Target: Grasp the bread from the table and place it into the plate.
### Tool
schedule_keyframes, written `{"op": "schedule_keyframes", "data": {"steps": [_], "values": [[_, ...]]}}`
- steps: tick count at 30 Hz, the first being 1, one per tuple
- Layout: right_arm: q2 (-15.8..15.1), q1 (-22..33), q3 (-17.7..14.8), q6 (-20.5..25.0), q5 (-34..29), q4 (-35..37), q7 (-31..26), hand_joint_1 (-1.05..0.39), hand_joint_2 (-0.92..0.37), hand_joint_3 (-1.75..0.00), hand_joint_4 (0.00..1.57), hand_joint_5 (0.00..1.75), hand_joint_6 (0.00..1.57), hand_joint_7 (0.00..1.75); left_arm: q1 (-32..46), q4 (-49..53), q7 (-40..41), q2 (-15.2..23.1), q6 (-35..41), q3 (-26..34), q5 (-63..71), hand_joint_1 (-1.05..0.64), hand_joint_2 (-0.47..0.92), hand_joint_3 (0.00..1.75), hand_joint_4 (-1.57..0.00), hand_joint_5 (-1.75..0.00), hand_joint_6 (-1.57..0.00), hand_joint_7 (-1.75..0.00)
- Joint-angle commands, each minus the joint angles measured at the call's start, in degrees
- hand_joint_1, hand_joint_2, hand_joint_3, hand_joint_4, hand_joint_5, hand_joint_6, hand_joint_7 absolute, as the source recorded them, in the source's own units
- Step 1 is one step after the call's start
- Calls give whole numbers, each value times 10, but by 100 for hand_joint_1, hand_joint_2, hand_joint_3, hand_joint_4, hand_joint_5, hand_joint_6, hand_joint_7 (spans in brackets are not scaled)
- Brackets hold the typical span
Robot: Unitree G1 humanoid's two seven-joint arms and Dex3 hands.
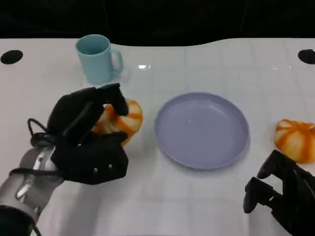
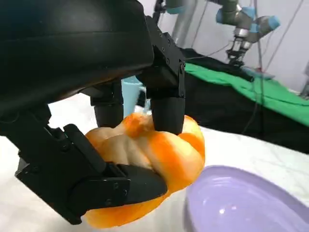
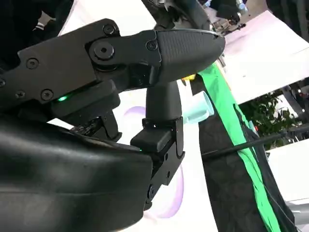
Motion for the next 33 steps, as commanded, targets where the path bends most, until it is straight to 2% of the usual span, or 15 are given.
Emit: {"op": "schedule_keyframes", "data": {"steps": [1, 9, 17, 22, 29, 33], "values": [[-5, 1, -4, -2, 0, -1, -1, -59, -92, -38, 75, 175, 58, 162, -50, 39, -5, -16, -22, -9, 3, -21, 43, 129, -88, -175, -69, -175], [-6, 3, -5, -3, 3, -1, 5, -60, -92, -36, 75, 175, 59, 161, -110, 90, 7, -52, -33, -38, 32, -18, 41, 128, -84, -175, -68, -175], [-7, 8, -8, 5, 8, -7, 3, -60, -92, -37, 74, 175, 58, 161, -164, 160, 61, -94, -59, -80, 76, -17, 44, 125, -91, -175, -69, -175], [-7, 9, -9, 3, 10, -7, 9, -59, -92, -36, 74, 175, 58, 160, -188, 199, 81, -119, -67, -98, 87, -19, 47, 122, -91, -175, -66, -175], [-8, 11, -10, 12, 11, -12, 7, -59, -92, -36, 74, 175, 57, 161, -218, 242, 73, -148, -63, -110, 88, -22, 52, 122, -90, -175, -67, -175], [-7, 11, -10, 6, 9, -11, 11, -59, -92, -36, 73, 175, 57, 162, -232, 266, 71, -164, -62, -121, 92, -22, 50, 114, -89, -175, -67, -175]]}}
